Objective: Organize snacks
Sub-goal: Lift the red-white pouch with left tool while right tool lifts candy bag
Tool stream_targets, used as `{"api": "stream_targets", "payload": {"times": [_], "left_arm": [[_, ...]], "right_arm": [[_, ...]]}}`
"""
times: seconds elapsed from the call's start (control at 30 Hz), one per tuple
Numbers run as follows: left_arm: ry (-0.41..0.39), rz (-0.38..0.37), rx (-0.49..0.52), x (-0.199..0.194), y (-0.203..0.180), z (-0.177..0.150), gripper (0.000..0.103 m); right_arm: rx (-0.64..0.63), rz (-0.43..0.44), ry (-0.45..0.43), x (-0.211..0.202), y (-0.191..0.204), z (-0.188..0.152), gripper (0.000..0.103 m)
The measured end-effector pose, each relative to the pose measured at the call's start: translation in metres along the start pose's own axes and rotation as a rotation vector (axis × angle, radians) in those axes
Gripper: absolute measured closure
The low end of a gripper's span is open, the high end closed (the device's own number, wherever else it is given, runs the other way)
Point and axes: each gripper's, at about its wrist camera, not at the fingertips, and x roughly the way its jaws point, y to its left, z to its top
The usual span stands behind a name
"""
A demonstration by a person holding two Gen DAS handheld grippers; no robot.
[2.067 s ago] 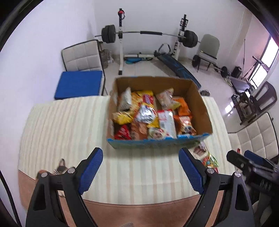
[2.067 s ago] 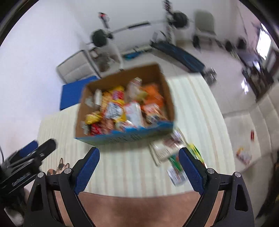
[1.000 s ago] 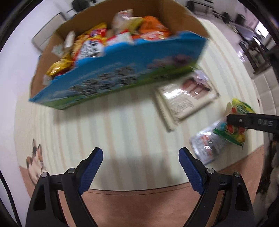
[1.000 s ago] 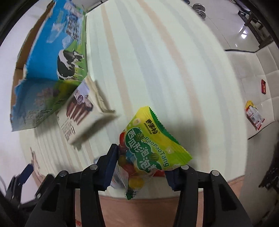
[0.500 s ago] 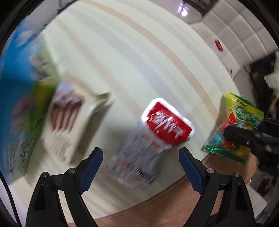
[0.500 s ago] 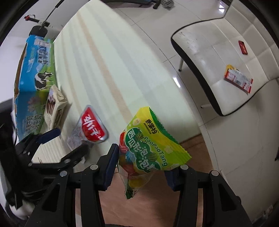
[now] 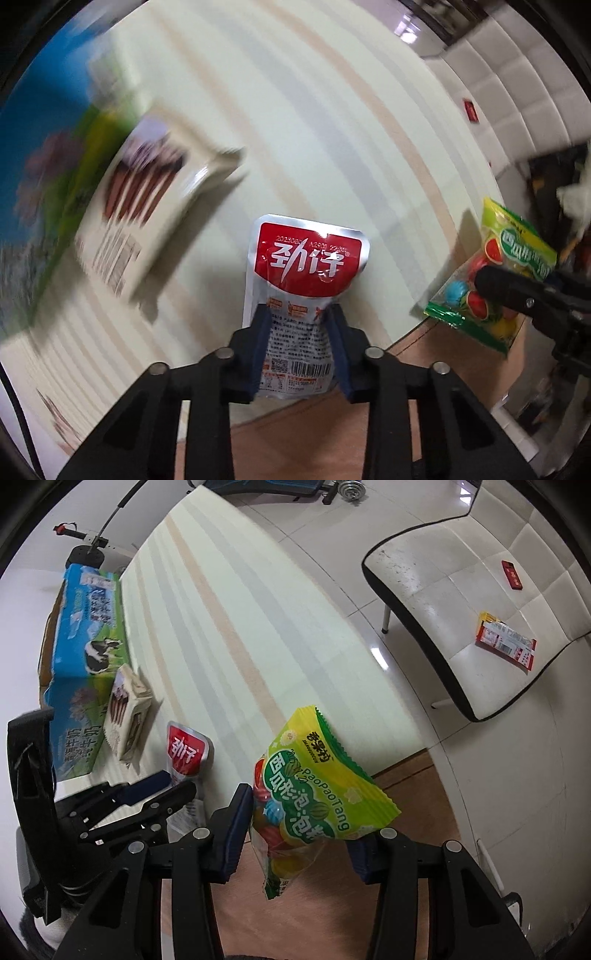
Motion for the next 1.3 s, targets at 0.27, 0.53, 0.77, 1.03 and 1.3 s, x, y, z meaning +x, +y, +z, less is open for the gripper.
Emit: {"api": "stream_targets", "payload": {"times": [0.27, 0.53, 0.77, 1.03, 1.3], "left_arm": [[0.005, -0.113, -0.173, -0.002, 0.039, -0.027, 0.086], [0.053, -0.213, -0.313, 0.012, 0.078, -0.019, 0.052], [0.075, -0.184, -0.295, 0.016, 0.06, -0.001, 0.036], [0.025, 0.033, -0.165, 0.017, 0.0, 0.015, 0.061], [0.012, 0.014, -0.162, 0.002, -0.016, 0.006, 0.072]], "right_arm": [[-0.064, 0.003, 0.001, 0.0, 0.032, -0.007, 0.054], [-0.072, -0.005, 0.005, 0.006, 0.043, -0.011, 0.055], [-0.042, -0.012, -0.01, 0.0, 0.032, -0.015, 0.055], [0.005, -0.018, -0.019, -0.001, 0.016, -0.017, 0.055], [0.001, -0.001, -0.027, -0.003, 0.018, -0.021, 0.056]]}}
